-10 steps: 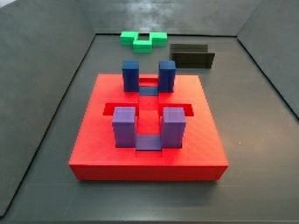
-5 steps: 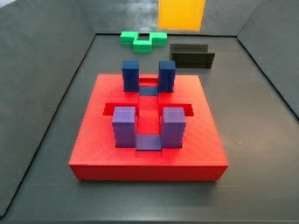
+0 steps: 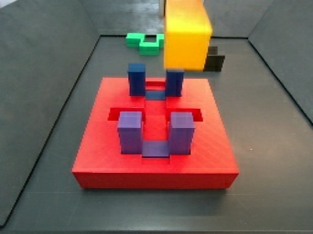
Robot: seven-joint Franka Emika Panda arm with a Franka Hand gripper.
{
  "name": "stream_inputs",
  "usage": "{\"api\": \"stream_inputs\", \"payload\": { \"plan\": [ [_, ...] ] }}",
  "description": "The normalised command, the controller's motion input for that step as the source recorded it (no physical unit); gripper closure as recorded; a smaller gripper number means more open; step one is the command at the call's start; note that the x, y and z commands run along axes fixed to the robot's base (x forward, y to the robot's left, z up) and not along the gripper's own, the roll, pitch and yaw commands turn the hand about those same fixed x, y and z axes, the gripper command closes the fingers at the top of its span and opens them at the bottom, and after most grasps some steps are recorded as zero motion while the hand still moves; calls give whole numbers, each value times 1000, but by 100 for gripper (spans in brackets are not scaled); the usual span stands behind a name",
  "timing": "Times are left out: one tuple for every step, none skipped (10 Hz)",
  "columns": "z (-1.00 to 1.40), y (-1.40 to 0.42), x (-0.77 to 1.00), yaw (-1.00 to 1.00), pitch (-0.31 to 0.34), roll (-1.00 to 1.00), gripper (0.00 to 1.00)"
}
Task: Pick up the yellow object. Move up. Move to above the board. Insert the yellow object.
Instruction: Insert the yellow object.
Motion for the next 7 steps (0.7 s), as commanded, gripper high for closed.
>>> {"api": "stream_inputs", "payload": {
  "plan": [
    [-226, -97, -57, -97, 0, -50, 100],
    [-166, -71, -129, -171, 0, -130, 100],
    [-160, -9, -146, -183, -11, -201, 100],
    [-163, 0, -143, -171, -11, -266, 100],
    [-154, 0, -134, -154, -10, -253, 100],
    [-163, 0, -86, -117, -9, -270, 100],
    [-180, 0, -77, -57, -10, -306, 100]
  ]
}}
